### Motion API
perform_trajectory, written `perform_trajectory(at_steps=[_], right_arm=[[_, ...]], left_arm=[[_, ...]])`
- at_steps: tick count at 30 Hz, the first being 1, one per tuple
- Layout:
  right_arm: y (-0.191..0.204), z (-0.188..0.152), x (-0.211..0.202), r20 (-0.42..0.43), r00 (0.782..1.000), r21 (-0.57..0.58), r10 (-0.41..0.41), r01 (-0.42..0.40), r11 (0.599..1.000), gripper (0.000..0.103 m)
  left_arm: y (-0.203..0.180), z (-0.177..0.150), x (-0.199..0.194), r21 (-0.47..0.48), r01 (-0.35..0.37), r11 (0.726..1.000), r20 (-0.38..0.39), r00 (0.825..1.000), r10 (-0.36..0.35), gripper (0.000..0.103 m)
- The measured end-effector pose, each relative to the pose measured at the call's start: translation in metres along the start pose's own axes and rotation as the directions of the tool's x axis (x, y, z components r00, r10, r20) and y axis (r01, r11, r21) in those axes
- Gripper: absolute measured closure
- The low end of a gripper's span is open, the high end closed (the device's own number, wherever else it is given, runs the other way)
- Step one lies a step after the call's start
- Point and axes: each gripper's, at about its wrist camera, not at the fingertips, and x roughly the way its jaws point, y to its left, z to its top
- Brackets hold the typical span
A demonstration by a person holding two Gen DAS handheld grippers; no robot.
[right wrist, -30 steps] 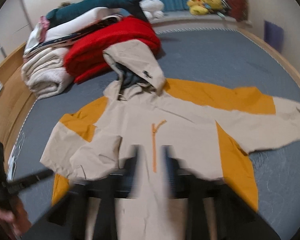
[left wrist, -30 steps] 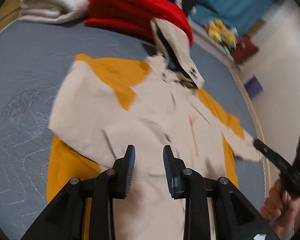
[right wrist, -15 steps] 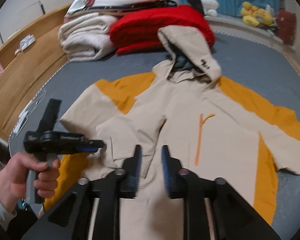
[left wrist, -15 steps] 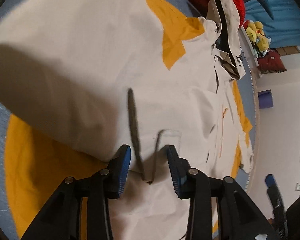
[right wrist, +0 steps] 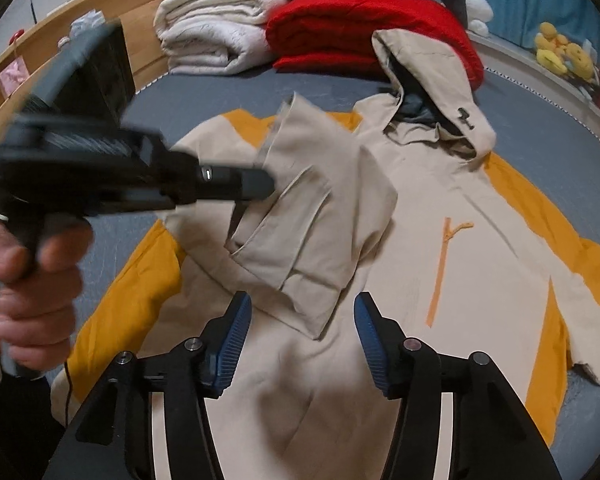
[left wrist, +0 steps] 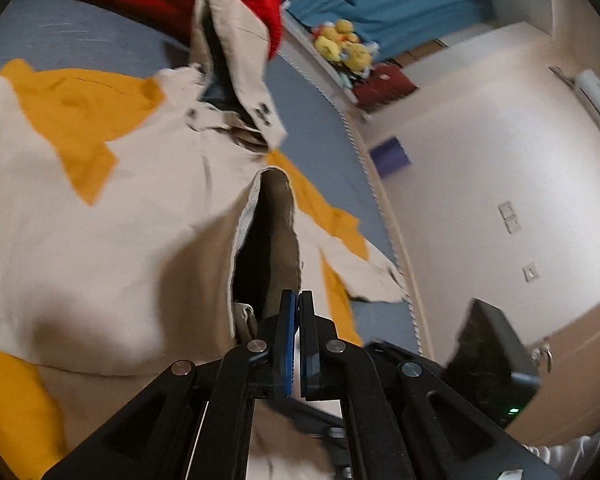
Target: Fold large clothes
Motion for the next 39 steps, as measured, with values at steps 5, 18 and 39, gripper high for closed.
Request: perform_trajectory(at_steps=[5, 18, 39], right_arm=[[0.004, -0.003, 0.008, -0.006, 1.000, 0.025, 0.015, -0.015, 1.000, 0.048], [-0.040, 0.010, -0.008, 0.082, 0.985, 0.172, -0.154, 0.138, 0.975, 0.091], [-0.282, -0.042, -0.015, -0.033, 0.961, 0.707, -0.273, 0.216, 0.673, 0.071]], left_arm=[[-0.006, -0.006, 0.017, -0.007, 0.019, 1.000, -0.041, 0.999, -0.019, 0.103], [0.009, 0.025, -0.047, 0.013, -0.173, 0.985, 0.146, 0.975, 0.169, 0.100], [0.125, 0.011, -0.016, -0.077, -0.700, 0.710, -0.110, 0.714, 0.692, 0.095]])
